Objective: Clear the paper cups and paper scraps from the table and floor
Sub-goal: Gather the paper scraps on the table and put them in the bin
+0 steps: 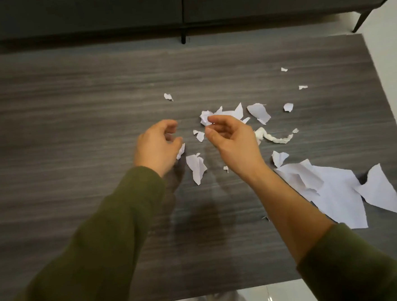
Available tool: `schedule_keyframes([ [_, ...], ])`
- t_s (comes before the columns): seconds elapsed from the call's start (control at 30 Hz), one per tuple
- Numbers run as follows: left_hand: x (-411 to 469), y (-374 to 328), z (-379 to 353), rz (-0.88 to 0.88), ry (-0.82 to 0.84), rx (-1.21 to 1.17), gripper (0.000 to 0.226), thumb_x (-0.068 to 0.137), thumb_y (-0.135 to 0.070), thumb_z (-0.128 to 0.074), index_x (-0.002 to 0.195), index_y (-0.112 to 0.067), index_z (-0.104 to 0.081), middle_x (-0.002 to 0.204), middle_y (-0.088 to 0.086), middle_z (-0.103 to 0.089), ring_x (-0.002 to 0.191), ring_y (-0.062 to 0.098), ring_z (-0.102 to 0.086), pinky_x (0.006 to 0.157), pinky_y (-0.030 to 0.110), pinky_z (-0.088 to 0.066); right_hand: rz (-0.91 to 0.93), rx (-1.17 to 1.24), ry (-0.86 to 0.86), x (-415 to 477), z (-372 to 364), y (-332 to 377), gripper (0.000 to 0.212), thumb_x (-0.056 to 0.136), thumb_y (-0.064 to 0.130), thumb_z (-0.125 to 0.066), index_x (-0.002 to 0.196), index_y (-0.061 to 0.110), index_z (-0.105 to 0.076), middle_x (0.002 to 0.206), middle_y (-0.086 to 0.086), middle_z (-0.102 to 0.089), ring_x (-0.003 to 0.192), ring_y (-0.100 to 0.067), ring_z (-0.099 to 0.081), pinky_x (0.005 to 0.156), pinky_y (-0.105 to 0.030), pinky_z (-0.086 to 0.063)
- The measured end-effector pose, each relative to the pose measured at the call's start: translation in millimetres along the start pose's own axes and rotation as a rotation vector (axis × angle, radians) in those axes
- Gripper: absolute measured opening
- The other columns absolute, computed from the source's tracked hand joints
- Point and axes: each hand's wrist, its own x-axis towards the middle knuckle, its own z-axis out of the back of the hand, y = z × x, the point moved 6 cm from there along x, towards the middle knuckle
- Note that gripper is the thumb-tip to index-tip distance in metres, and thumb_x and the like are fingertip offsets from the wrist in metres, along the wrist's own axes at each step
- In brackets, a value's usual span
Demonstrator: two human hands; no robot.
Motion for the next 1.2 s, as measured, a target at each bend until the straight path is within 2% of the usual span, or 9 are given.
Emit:
schedule_keyframes([
  [0.17,6.1,31.2,-32.6,0.040,0.078,0.299,0.053,0.080,-0.037,-0.068,0.128,-0.021,-0.052,0.121,0.008,-0.052,0.116,0.026,-0.046,0.093,0.035,-0.037,-0.035,-0.040,0.041,16.3,-7.3,-33.2,0.024,0.088,0.015,-0.061,0.111,0.020,-0.061,0.093,0.008,-0.065,0.085,0.000,-0.062,0.084,-0.019,-0.049],
  [0.4,5.9,33.1,-47.2,-0.121,0.008,0.320,0.032,0.084,-0.018,-0.065,0.116,-0.019,-0.063,0.109,0.007,-0.053,0.106,0.023,-0.044,0.081,0.022,-0.027,-0.068,-0.083,0.062,28.8,-11.9,-52.1,0.022,0.087,0.011,-0.059,0.101,0.028,-0.059,0.088,0.015,-0.064,0.082,0.006,-0.061,0.080,-0.012,-0.049],
  [0.5,10.1,31.0,-42.3,-0.137,0.022,0.302,0.029,0.085,-0.012,-0.060,0.113,-0.014,-0.065,0.108,0.009,-0.060,0.103,0.026,-0.050,0.083,0.025,-0.033,-0.091,-0.079,0.075,33.2,-18.8,-47.6,0.022,0.087,0.011,-0.060,0.104,0.024,-0.060,0.089,0.013,-0.064,0.081,0.004,-0.061,0.076,-0.007,-0.048],
  [0.63,21.1,26.1,-14.8,0.009,-0.113,0.030,0.022,0.087,-0.014,-0.060,0.107,-0.013,-0.070,0.097,0.001,-0.068,0.088,0.016,-0.060,0.079,0.013,-0.043,-0.099,-0.122,0.119,38.0,-31.5,-30.6,0.027,0.089,0.017,-0.060,0.116,0.017,-0.060,0.098,0.008,-0.063,0.082,0.003,-0.060,0.077,-0.010,-0.050],
  [0.73,30.7,4.2,7.1,0.027,-0.155,-0.273,0.020,0.083,-0.007,-0.062,0.099,-0.016,-0.070,0.082,-0.010,-0.064,0.075,0.008,-0.059,0.075,0.015,-0.048,-0.126,-0.035,0.194,38.2,-41.9,-9.5,0.033,0.090,0.021,-0.059,0.123,0.018,-0.057,0.099,0.013,-0.062,0.086,-0.015,-0.066,0.084,-0.035,-0.055],
  [0.83,38.4,-27.8,29.7,-0.035,-0.126,-0.413,0.017,0.083,-0.009,-0.063,0.086,-0.025,-0.068,0.081,-0.013,-0.067,0.079,0.007,-0.065,0.076,0.022,-0.052,-0.096,0.071,0.195,43.1,-44.6,23.2,0.015,0.090,0.016,-0.060,0.103,0.023,-0.063,0.090,0.007,-0.068,0.086,-0.031,-0.067,0.081,-0.047,-0.055],
  [0.93,47.8,-52.9,51.1,-0.078,-0.094,-0.466,0.013,0.084,-0.019,-0.061,0.091,-0.026,-0.070,0.086,-0.013,-0.070,0.085,0.007,-0.066,0.081,0.026,-0.053,-0.049,0.143,0.120,57.1,-38.6,58.5,0.009,0.087,0.009,-0.062,0.083,0.017,-0.063,0.077,-0.004,-0.068,0.074,-0.022,-0.068,0.079,-0.039,-0.058],
  [1.03,63.3,-59.6,72.3,-0.084,-0.151,-0.344,0.018,0.085,-0.024,-0.059,0.098,-0.023,-0.072,0.087,-0.007,-0.071,0.086,0.012,-0.066,0.085,0.033,-0.053,-0.018,0.150,0.028,71.7,-27.4,86.0,0.016,0.085,0.006,-0.063,0.073,0.015,-0.058,0.074,-0.003,-0.065,0.076,-0.022,-0.068,0.070,-0.030,-0.059],
  [1.2,101.0,-32.3,66.2,-0.042,-0.119,0.053,0.024,0.090,-0.017,-0.057,0.112,-0.016,-0.068,0.105,0.003,-0.070,0.101,0.022,-0.062,0.096,0.031,-0.045,-0.036,0.161,-0.036,86.1,-11.2,82.3,0.022,0.081,0.003,-0.063,0.066,0.014,-0.052,0.075,-0.009,-0.063,0.079,-0.023,-0.069,0.082,-0.042,-0.056],
])
